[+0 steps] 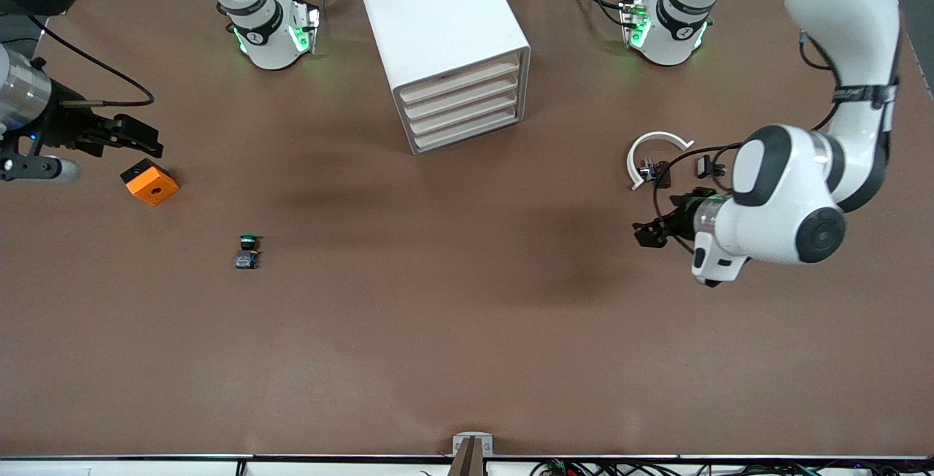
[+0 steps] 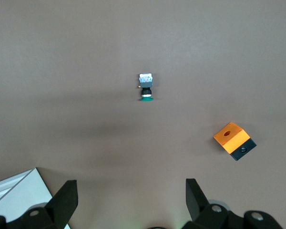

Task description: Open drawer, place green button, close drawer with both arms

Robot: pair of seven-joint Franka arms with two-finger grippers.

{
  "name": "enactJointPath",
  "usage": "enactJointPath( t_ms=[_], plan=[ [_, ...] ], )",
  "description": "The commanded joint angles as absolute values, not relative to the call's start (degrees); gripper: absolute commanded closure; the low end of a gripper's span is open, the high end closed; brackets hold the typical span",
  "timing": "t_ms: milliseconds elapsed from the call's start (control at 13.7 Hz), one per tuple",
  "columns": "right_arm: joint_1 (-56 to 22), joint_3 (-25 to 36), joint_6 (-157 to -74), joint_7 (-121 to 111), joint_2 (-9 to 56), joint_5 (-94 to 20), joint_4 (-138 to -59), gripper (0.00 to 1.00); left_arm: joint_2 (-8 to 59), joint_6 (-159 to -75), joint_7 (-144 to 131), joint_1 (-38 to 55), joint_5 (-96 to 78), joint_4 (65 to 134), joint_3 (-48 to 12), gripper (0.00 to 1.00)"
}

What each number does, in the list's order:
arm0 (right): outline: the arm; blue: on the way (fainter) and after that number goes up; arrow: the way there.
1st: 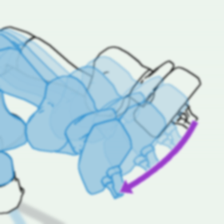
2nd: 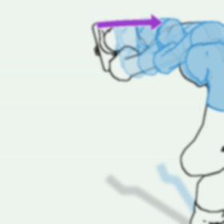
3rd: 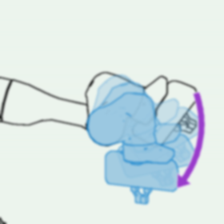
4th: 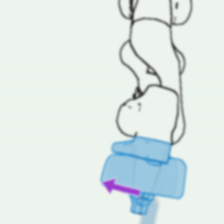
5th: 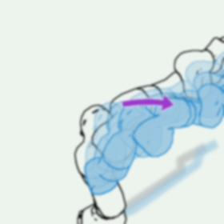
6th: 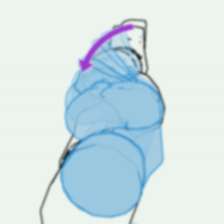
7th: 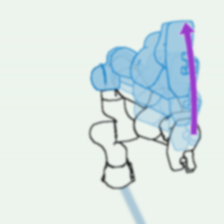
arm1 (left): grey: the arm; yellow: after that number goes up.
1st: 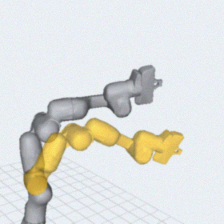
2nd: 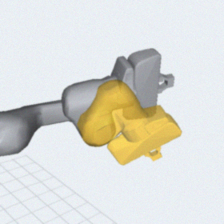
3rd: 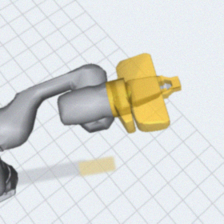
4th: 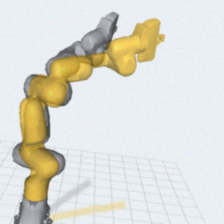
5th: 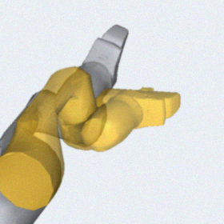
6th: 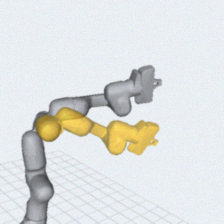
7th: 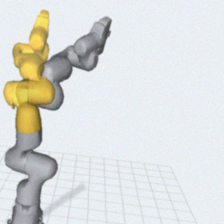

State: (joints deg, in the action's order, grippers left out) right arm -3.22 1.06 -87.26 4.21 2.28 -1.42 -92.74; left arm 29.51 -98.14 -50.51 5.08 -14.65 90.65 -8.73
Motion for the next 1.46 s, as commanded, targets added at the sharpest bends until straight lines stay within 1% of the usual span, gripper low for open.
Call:
enactJointPath(
  t_ms=[0,146,366,439,732,1024,1171,1244,1390],
  plan=[
    [-3.9,1.1,-85.5,4.0,4.6,-1.2,-93.1,0.0,34.1,-100.3,-63.5,9.6,-17.6,88.8,-8.7,0.0],
    [-3.9,1.1,-83.6,3.9,8.2,-0.7,-93.0,0.0,37.6,-103.1,-75.3,14.2,-19.2,88.7,-8.6,0.0],
    [-3.9,1.1,-84.3,3.9,12.9,-0.2,-93.0,0.0,40.8,-103.3,-96.5,15.6,-28.0,88.2,-8.6,0.0],
    [-3.9,1.1,-86.4,4.0,14.5,0.3,-93.3,0.0,41.5,-103.3,-99.5,17.4,-29.9,88.2,-8.6,0.0],
    [-3.4,1.1,-100.3,4.1,15.4,0.4,-101.4,0.0,44.2,-103.1,-111.2,25.3,-33.5,88.4,-8.6,0.0],
    [-3.1,1.1,-114.7,4.0,16.4,0.4,-109.7,0.0,46.5,-102.0,-112.6,26.5,-45.7,89.0,-8.7,0.0],
    [-2.1,1.1,-119.7,3.9,18.7,0.3,-111.3,0.0,47.3,-99.7,-113.2,27.4,-48.7,88.9,-8.7,0.0],
    [-1.8,1.1,-121.8,3.8,20.6,0.3,-111.2,0.0,47.8,-97.4,-114.2,28.0,-49.1,88.6,-8.7,0.0],
    [-1.8,1.1,-125.9,3.8,23.0,0.3,-111.0,0.0,48.8,-95.5,-117.3,28.2,-51.0,88.5,-9.1,0.0]
  ],
)
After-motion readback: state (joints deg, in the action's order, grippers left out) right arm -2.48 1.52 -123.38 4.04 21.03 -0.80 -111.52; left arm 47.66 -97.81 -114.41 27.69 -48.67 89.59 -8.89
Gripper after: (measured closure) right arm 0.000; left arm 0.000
